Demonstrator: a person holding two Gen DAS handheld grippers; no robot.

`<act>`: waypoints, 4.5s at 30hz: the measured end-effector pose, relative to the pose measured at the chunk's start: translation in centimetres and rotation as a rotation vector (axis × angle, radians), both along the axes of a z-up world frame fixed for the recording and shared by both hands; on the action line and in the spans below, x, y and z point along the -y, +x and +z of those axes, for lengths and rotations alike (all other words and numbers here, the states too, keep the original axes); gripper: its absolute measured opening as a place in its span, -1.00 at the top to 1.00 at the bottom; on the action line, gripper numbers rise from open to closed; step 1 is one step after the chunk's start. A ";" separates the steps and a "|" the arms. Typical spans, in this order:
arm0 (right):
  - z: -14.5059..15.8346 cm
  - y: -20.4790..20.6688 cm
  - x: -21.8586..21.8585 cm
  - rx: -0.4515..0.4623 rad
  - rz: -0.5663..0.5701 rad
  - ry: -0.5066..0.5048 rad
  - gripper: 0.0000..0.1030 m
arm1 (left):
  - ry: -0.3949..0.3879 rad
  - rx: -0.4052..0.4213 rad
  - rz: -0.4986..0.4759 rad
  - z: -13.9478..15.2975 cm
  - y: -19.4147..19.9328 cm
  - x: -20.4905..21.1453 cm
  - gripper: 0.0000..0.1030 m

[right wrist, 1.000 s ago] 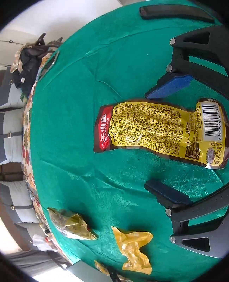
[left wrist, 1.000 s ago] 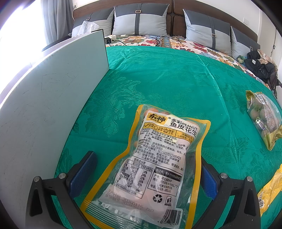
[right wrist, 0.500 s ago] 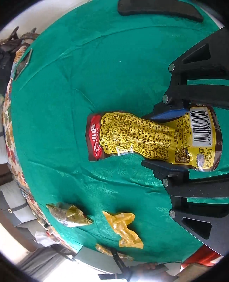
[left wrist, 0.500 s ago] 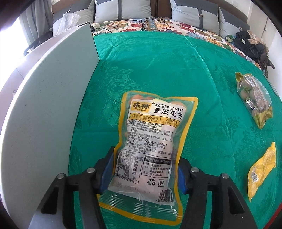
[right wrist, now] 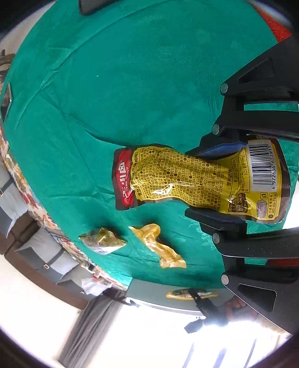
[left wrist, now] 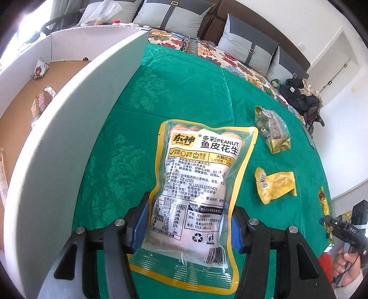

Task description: Organize snacks

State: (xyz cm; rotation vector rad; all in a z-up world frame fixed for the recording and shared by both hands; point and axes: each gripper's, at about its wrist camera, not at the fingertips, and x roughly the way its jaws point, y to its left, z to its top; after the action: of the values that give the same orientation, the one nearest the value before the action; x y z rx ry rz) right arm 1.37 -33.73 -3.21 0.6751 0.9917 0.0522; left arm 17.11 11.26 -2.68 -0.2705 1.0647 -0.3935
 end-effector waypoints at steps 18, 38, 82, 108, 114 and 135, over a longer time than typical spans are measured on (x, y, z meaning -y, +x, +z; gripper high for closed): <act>15.7 17.6 -45.8 0.282 0.757 0.128 -0.53 | 0.321 0.139 0.476 10.8 -2.1 -24.0 -0.70; -2.6 8.2 -9.1 0.065 0.159 -0.710 -0.54 | 0.141 0.108 -0.126 5.6 -3.9 3.8 -0.79; -4.1 5.2 -1.9 0.042 -0.047 -0.617 -0.79 | 0.371 0.183 -0.068 -6.6 1.2 9.7 -1.00; -4.1 5.2 -1.9 0.041 -0.046 -0.617 -0.79 | 0.371 0.183 -0.067 -6.6 1.2 9.7 -1.00; -4.1 5.2 -1.9 0.041 -0.046 -0.617 -0.79 | 0.371 0.169 -0.113 -6.4 1.1 9.8 -1.00; -4.1 5.2 -1.8 0.041 -0.046 -0.617 -0.79 | 0.282 0.054 -0.449 -4.5 4.0 25.3 -0.01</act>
State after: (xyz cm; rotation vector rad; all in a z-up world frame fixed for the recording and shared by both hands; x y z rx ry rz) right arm 6.54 -31.89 -7.30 0.1286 0.8884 -0.2708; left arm 21.13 -14.04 -7.16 0.2350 1.1103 -0.6400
